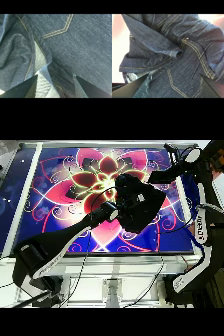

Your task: Fold the clothes and pants, and hang the long-sleeved shirts on hangers.

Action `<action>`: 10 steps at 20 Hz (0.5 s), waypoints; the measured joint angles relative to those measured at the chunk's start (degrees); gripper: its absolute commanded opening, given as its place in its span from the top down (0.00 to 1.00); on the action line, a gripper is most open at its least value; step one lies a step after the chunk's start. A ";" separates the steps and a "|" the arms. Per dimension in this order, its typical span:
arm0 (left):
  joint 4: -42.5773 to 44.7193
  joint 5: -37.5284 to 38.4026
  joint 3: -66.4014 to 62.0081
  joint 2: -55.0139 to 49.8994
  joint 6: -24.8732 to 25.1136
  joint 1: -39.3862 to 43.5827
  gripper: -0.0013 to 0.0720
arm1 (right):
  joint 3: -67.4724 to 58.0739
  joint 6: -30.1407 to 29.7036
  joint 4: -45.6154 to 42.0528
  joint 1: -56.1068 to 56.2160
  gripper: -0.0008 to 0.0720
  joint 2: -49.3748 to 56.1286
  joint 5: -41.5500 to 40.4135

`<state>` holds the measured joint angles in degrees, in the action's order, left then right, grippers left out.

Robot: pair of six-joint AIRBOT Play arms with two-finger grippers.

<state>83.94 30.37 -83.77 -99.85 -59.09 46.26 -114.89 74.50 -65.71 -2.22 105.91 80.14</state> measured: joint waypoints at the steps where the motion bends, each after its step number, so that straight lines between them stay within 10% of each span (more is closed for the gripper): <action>1: 0.00 -0.66 0.00 -0.70 0.00 -0.07 0.30 | 0.00 0.00 0.04 0.00 0.09 0.00 0.17; 7: 1.97 -5.20 -0.04 -4.50 0.11 -0.68 0.50 | 0.00 0.00 0.96 0.00 0.09 0.00 1.22; 10: 2.71 -6.29 -0.04 -5.29 -0.02 -1.62 0.97 | 0.00 0.00 2.12 0.00 0.09 0.00 1.33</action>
<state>86.65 24.08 -83.81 -105.14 -59.11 44.64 -114.89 74.50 -63.59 -2.22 105.91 81.47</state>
